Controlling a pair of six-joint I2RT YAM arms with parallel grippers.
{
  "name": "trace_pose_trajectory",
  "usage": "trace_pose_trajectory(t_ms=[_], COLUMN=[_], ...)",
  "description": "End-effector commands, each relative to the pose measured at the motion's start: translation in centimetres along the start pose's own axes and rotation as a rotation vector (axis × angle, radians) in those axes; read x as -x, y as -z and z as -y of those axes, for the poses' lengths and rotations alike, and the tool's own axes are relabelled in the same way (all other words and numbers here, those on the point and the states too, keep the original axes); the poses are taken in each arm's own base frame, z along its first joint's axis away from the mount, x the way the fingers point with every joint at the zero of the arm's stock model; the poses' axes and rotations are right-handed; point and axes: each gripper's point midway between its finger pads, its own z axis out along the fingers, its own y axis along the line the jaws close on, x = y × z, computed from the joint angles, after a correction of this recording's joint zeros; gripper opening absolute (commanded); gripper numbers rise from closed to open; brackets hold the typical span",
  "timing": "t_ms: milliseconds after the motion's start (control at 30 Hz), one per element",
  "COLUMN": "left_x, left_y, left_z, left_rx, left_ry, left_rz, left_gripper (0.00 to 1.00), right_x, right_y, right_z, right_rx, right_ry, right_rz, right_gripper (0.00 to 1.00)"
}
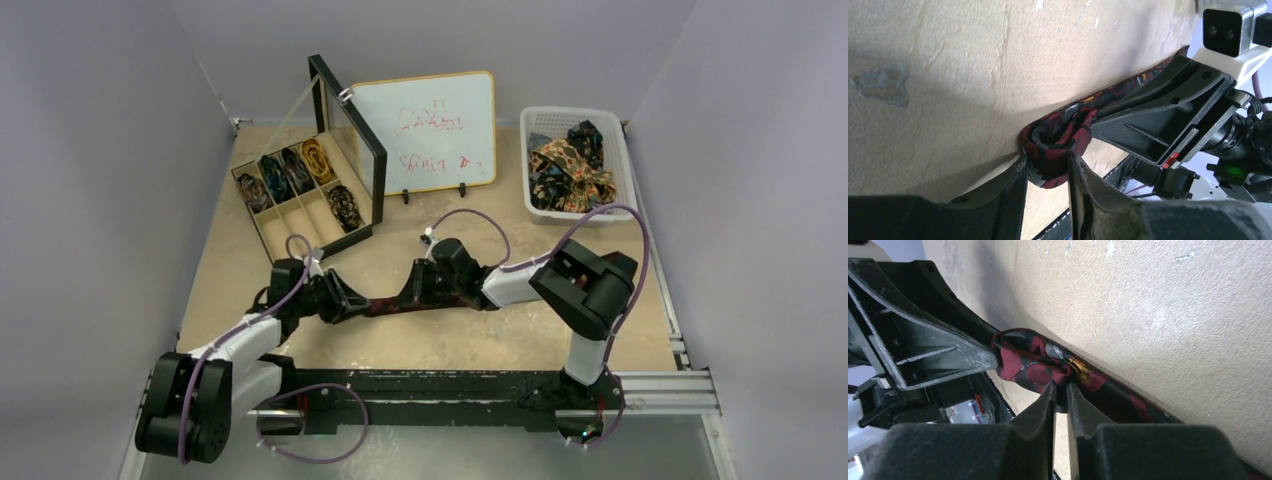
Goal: Roll the ties
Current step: Roll the tie at the center of the board.
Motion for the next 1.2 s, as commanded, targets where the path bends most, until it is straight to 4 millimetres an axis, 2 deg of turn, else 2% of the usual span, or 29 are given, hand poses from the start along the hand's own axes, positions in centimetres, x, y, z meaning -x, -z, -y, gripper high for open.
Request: trace_pose_trajectory(t_ms=[0, 67, 200, 700, 967, 1167], left_x=[-0.4, -0.6, -0.7, -1.0, -0.6, -0.4], left_y=[-0.2, -0.3, -0.4, -0.8, -1.2, -1.4], left_z=[0.5, 0.4, 0.4, -0.1, 0.0, -0.3], left_rx=[-0.069, -0.080, -0.092, -0.099, -0.104, -0.086], left_ry=[0.013, 0.019, 0.028, 0.009, 0.006, 0.025], left_rz=[-0.011, -0.013, -0.015, -0.024, -0.022, -0.017], left_gripper=[0.32, 0.32, 0.33, 0.38, 0.38, 0.34], right_x=[0.8, 1.1, 1.1, 0.6, 0.2, 0.2], right_y=[0.2, 0.4, 0.4, -0.8, -1.0, -1.1], right_z=[-0.8, -0.9, -0.6, 2.5, 2.9, 3.0], right_rx=[0.061, 0.073, 0.063, -0.038, -0.045, -0.045], right_ry=[-0.020, -0.021, -0.023, -0.050, -0.057, -0.058], right_rz=[0.007, 0.010, 0.008, -0.014, -0.029, -0.033], right_gripper=[0.09, 0.02, 0.00, 0.00, 0.00, 0.00])
